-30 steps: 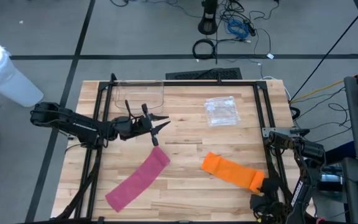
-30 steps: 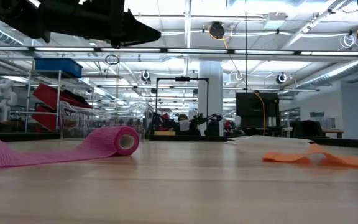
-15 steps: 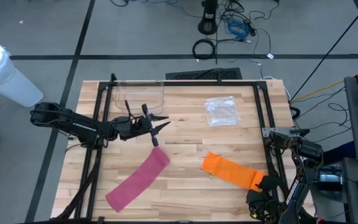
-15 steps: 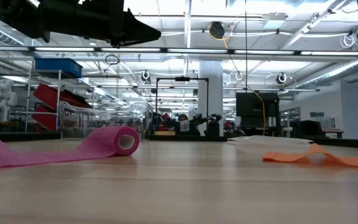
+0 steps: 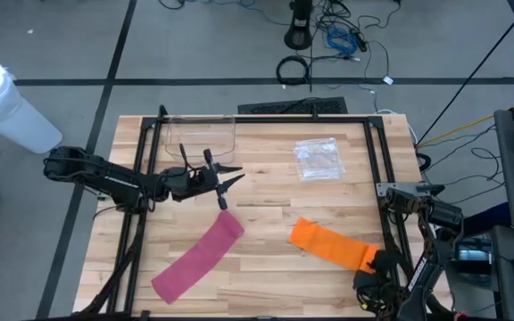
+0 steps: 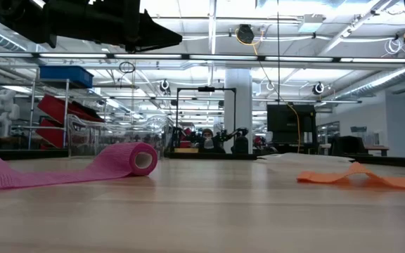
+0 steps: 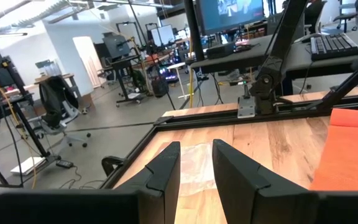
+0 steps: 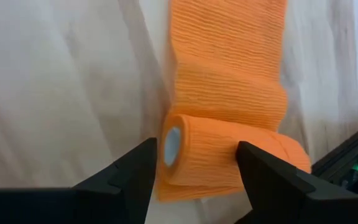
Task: Roll bandage
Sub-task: Roll the orange bandage
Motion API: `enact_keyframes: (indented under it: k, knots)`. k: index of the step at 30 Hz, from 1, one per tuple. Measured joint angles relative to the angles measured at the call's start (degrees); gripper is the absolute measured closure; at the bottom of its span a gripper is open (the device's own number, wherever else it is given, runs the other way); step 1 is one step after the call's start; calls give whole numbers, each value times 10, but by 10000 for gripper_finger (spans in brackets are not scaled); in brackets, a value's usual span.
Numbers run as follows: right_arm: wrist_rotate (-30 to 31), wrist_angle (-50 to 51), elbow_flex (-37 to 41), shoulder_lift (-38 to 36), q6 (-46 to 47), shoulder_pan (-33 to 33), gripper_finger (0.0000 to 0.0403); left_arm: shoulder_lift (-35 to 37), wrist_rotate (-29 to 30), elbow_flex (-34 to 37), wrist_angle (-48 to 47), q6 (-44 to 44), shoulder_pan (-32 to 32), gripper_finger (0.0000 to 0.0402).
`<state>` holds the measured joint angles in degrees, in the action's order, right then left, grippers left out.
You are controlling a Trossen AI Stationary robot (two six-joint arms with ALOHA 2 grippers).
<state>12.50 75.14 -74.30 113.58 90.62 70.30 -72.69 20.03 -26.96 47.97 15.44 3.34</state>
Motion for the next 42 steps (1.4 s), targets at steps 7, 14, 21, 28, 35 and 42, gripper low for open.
enact_keyframes:
  k: [7,14,21,28,35,42]
  knots:
    - [-7,7,15,0,1,0,195,0,0,0,0,0,0,301]
    - [-25,11,20,-1,3,-1,254,0,0,0,0,0,0,301]
    - [-34,20,21,-1,2,-1,352,0,0,0,-1,0,0,301]
    - [-24,54,3,0,2,-1,398,0,0,0,-1,0,1,301]
    - [116,143,-65,-21,-32,-6,402,0,-1,0,6,-3,8,301]
    - [407,147,-40,-114,-81,-5,403,0,-53,-18,21,-31,21,301]
